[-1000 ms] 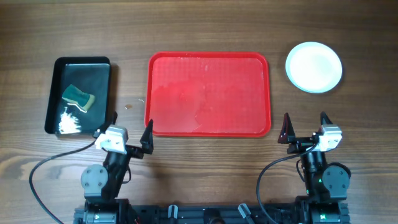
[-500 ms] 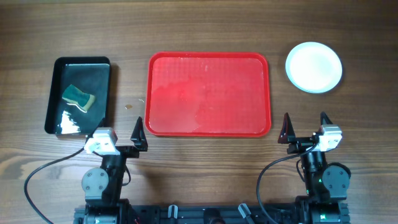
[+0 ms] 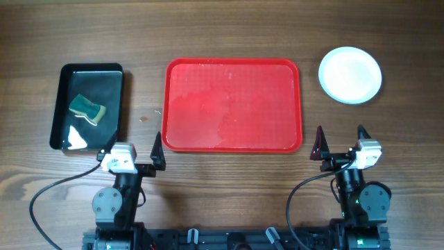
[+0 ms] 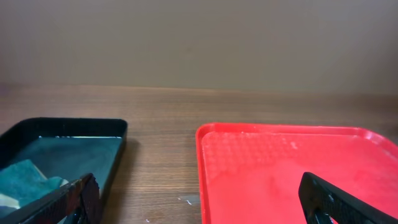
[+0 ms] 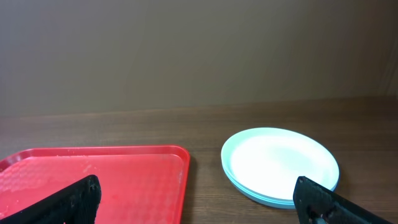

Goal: Clean dirty plates on tray and stack at the side

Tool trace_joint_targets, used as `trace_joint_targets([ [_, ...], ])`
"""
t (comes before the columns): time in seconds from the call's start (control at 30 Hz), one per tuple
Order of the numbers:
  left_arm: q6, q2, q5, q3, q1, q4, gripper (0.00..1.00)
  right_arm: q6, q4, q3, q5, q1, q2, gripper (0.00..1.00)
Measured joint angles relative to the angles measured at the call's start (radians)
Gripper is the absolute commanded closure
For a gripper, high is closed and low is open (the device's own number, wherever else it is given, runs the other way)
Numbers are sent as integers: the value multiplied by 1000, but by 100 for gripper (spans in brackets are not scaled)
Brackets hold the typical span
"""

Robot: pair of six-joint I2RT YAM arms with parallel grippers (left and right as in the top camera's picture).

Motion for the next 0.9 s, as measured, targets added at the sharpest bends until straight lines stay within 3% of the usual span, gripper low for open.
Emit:
trace_joint_targets([
  [0.4,80,0,-10,0,0,-1,0,0,0,0,0,0,0,0],
  [0.9,69,0,-11,0,0,-1,0,0,0,0,0,0,0,0],
])
